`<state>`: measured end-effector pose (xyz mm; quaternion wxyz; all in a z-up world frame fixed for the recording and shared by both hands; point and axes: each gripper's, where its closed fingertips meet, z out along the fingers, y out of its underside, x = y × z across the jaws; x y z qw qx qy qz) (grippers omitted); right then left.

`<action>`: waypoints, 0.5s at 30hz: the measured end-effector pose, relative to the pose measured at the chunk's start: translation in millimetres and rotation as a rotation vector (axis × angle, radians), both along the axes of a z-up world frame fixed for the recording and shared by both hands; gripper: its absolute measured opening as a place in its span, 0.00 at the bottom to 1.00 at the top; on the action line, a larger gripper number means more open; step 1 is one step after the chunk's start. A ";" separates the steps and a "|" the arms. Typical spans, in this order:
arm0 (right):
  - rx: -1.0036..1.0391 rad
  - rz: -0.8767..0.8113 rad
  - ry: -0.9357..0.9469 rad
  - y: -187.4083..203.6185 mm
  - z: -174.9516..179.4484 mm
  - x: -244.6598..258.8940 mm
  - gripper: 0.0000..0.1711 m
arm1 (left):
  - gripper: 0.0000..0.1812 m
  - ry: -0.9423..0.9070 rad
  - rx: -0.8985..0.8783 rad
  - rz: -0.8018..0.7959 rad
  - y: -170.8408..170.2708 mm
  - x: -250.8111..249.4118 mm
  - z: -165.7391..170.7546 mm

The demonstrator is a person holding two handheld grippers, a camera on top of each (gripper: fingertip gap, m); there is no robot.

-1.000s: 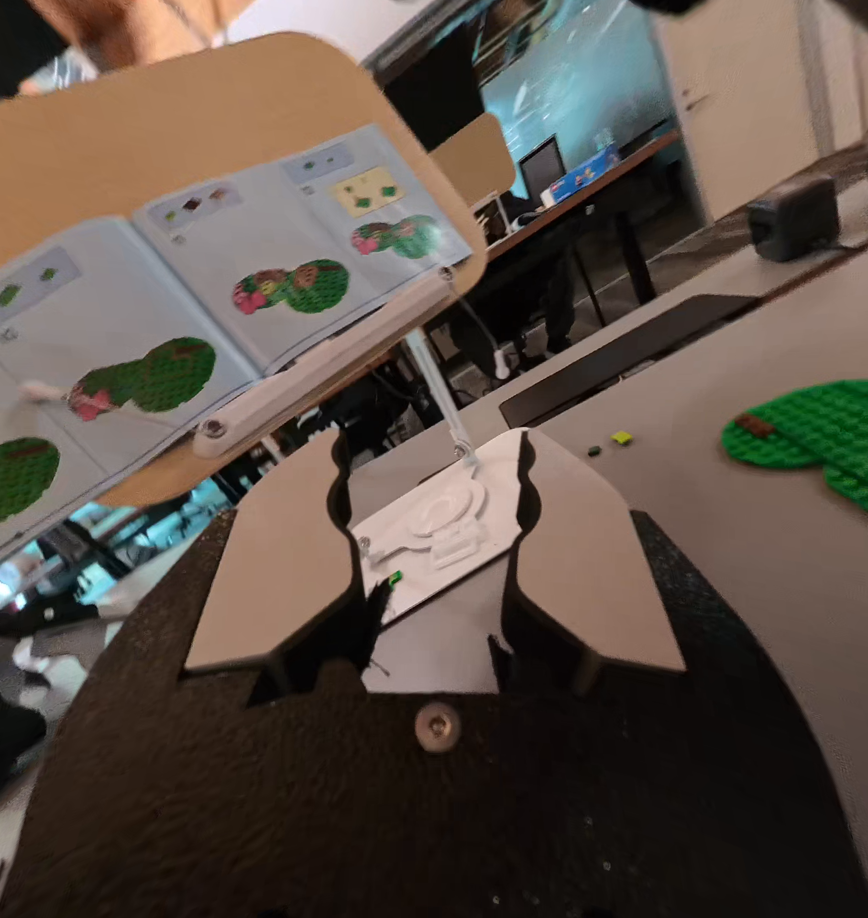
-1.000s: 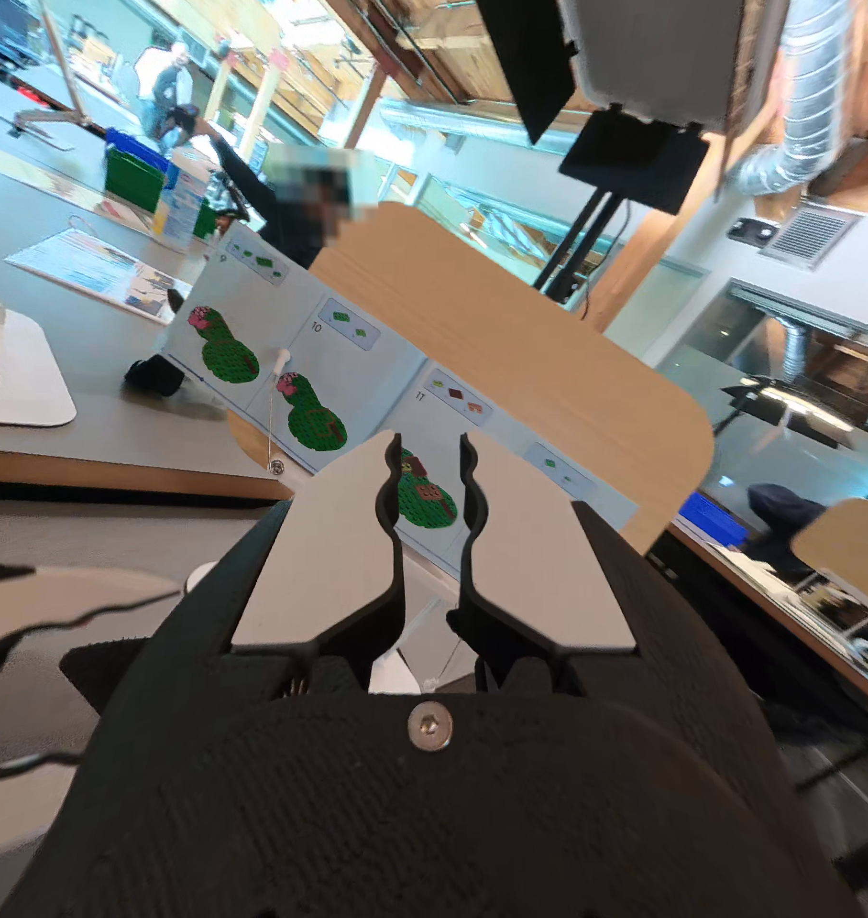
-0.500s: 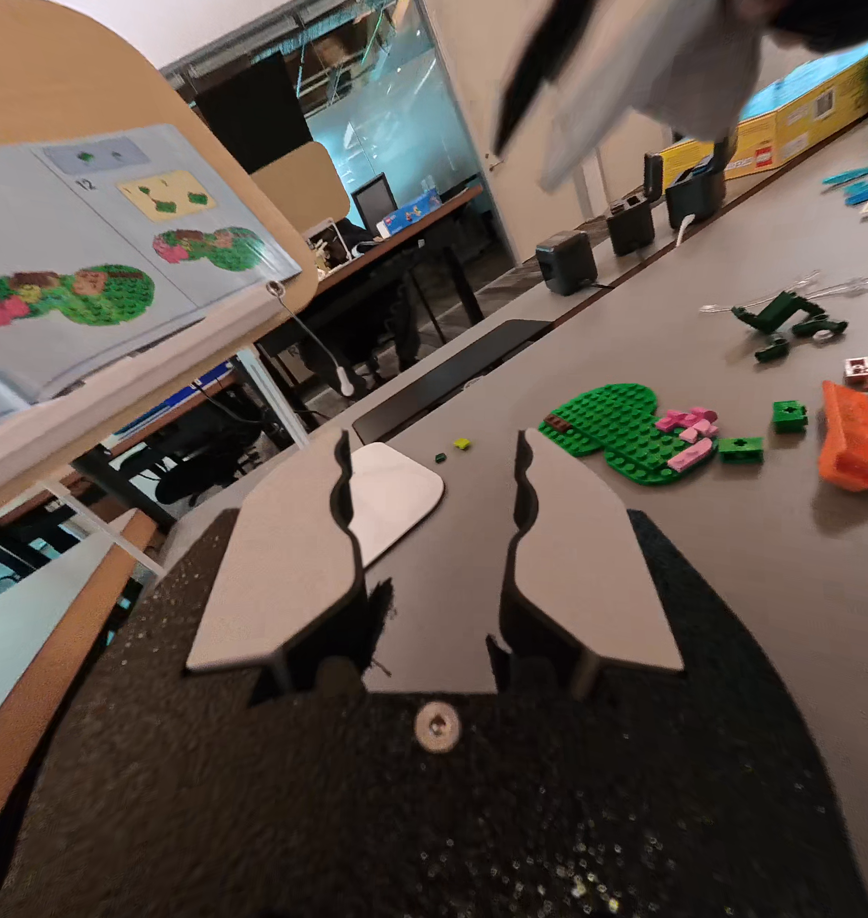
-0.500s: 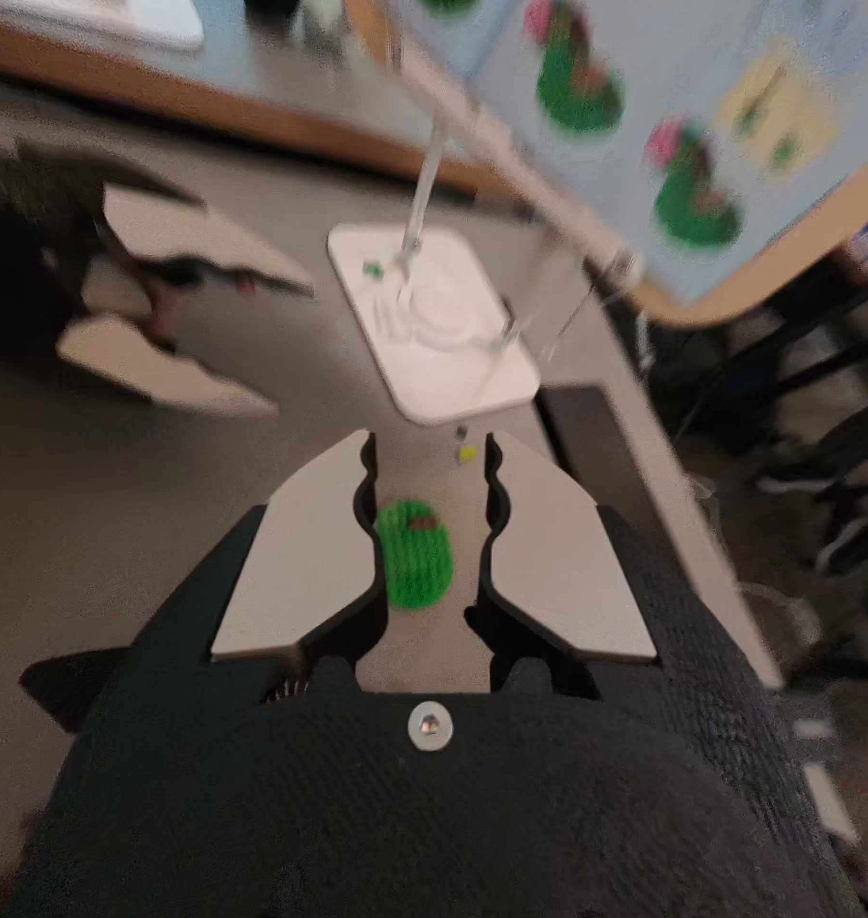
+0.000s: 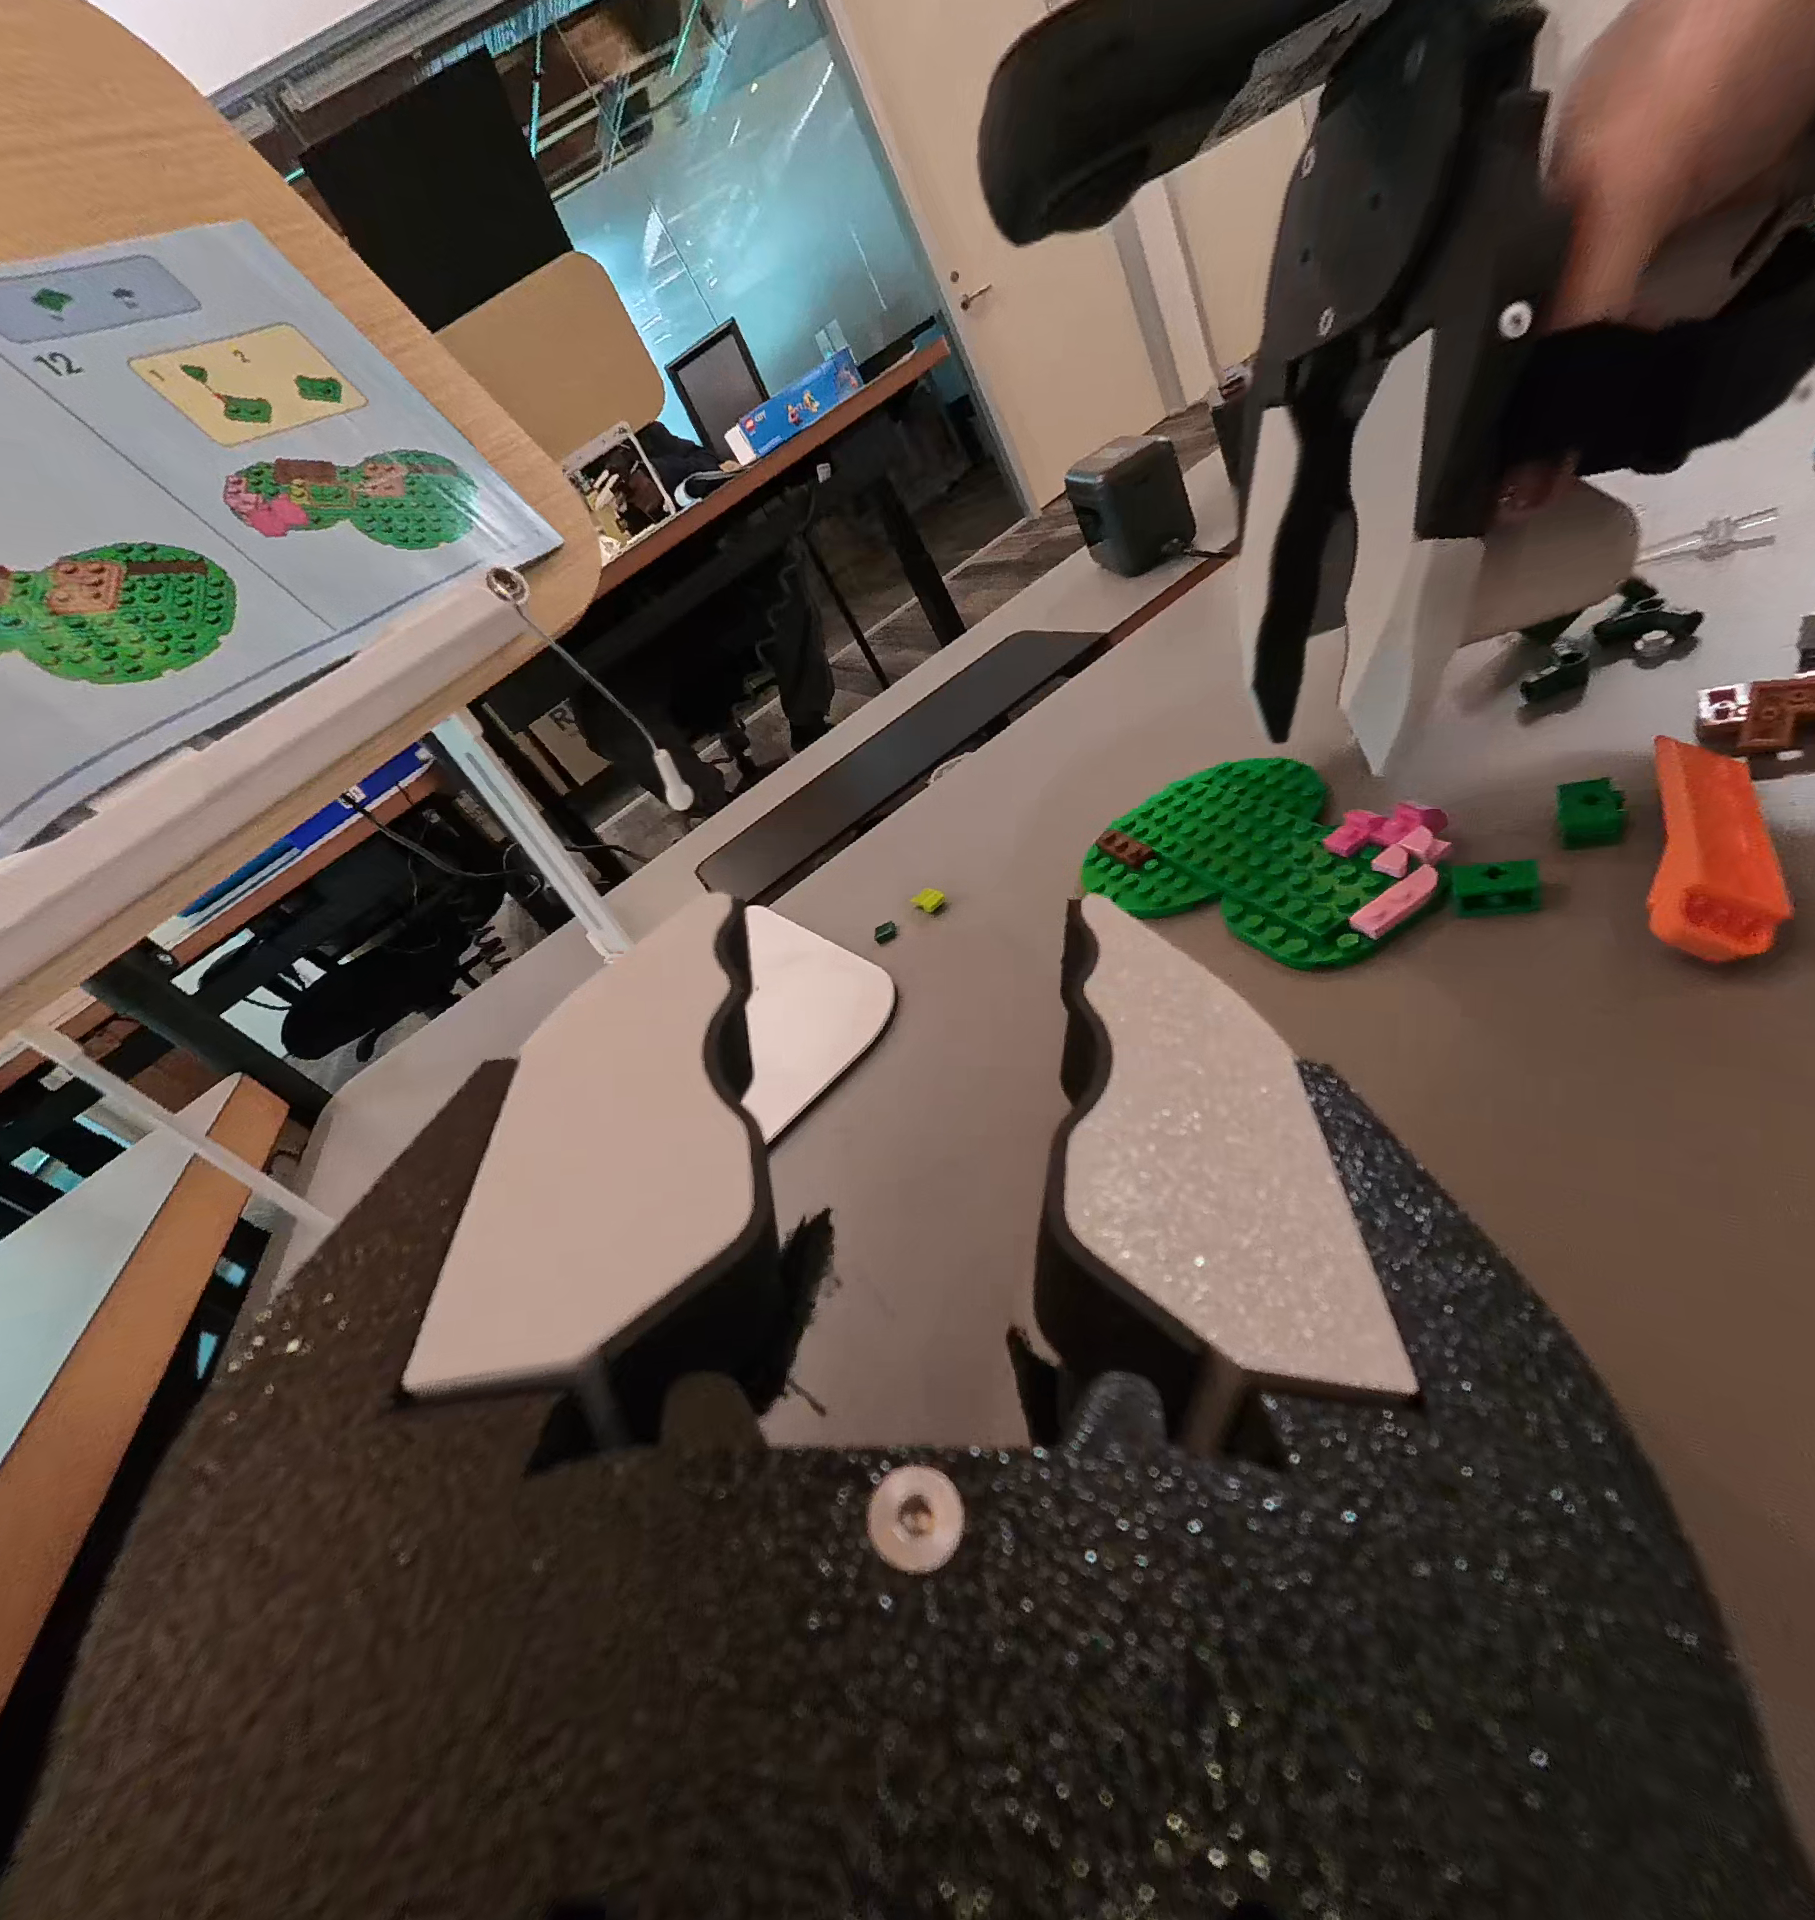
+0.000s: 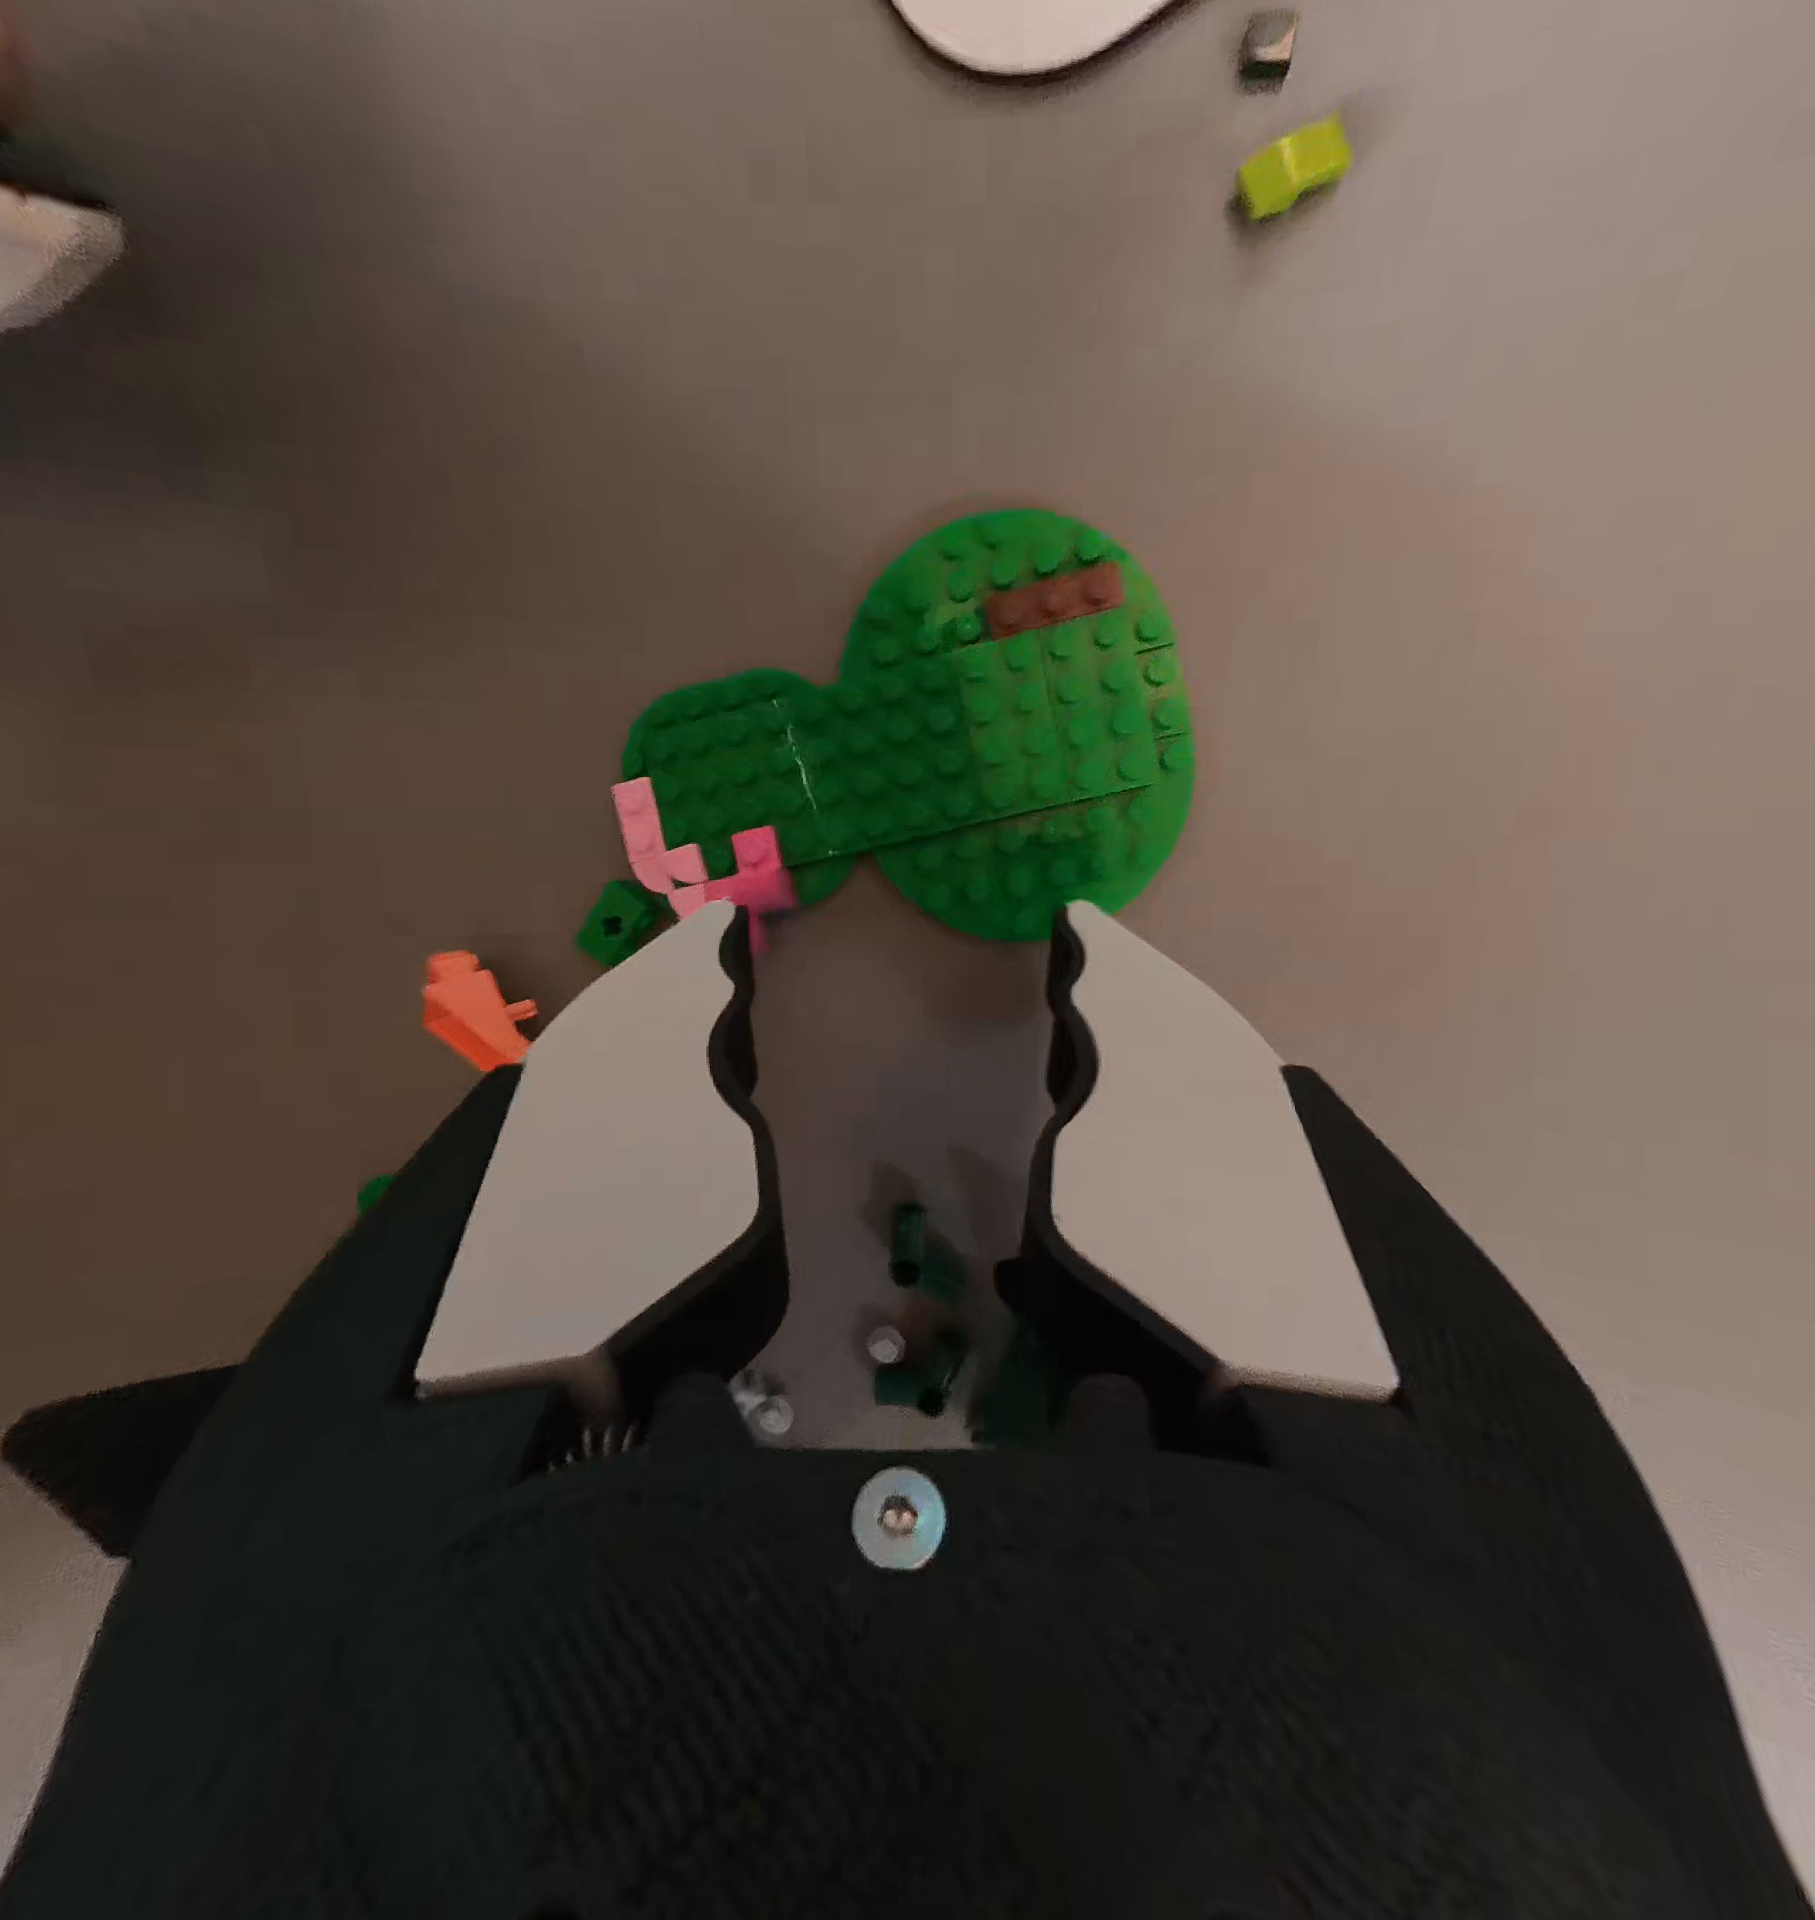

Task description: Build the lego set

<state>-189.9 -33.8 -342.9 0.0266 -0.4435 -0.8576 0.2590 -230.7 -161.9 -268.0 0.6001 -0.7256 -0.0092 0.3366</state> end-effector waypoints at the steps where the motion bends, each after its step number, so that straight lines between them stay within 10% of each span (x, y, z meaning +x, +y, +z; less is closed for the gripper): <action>1: 0.001 0.018 -0.008 -1.6 0.4 4.1 0.27 | 0.32 -0.007 0.001 -0.001 -0.6 -0.9 0.0; 15: -0.149 0.213 0.112 -88.0 13.6 4.0 0.21 | 0.30 -0.111 0.003 0.020 -6.6 -12.6 -6.7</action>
